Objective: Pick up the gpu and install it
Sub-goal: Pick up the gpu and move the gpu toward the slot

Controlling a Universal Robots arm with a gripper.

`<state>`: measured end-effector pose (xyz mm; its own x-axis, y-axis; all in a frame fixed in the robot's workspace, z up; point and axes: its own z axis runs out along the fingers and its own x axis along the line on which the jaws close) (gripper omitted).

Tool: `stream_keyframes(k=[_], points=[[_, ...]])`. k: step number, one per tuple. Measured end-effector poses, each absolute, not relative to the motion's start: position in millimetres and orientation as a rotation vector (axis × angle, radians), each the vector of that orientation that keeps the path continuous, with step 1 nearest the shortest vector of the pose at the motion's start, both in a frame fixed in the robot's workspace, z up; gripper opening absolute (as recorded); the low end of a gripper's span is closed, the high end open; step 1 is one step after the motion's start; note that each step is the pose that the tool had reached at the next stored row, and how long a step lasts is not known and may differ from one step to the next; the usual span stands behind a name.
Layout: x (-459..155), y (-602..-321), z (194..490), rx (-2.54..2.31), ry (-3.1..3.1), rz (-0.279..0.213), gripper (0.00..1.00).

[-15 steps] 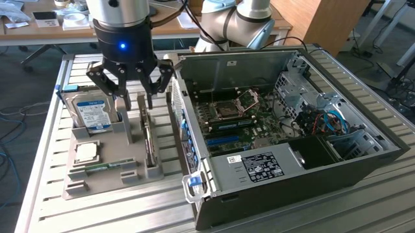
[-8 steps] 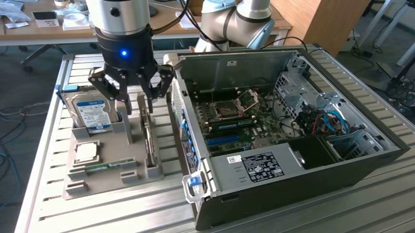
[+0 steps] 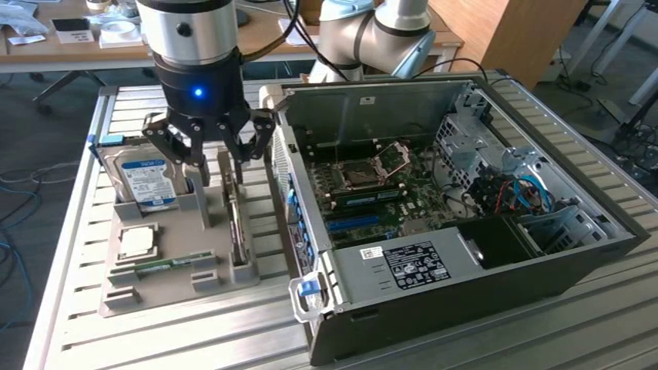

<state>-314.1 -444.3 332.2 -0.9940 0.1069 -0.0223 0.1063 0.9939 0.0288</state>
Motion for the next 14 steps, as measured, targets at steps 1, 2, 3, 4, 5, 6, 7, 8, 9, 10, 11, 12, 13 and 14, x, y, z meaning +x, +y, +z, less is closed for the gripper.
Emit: stream_keyframes(k=[1,2,3,4,5,6,7,8,9,10,11,12,13,14], points=[[-314.1,-444.3,330.4,0.166,3.113,0.043,0.47],[-314.1,-444.3,328.6,0.166,3.113,0.043,0.47],[-314.1,-444.3,326.8,0.166,3.113,0.043,0.47],[-314.1,-444.3,325.4,0.166,3.113,0.043,0.47],[-314.1,-444.2,324.5,0.167,3.113,0.043,0.47],[-314.1,-444.2,324.1,0.167,3.113,0.043,0.47],[-314.1,-444.2,323.8,0.167,3.113,0.043,0.47],[-314.1,-444.2,323.6,0.166,3.113,0.043,0.47],[-314.2,-444.2,323.5,0.167,3.113,0.043,0.47],[-314.1,-444.2,323.3,0.166,3.113,0.043,0.47],[-314.1,-444.2,323.0,0.166,3.113,0.043,0.47],[-314.1,-444.2,322.8,0.166,3.113,0.043,0.47],[-314.1,-444.2,322.7,0.166,3.113,0.043,0.47],[-314.1,-444.2,322.6,0.167,3.113,0.043,0.47]])
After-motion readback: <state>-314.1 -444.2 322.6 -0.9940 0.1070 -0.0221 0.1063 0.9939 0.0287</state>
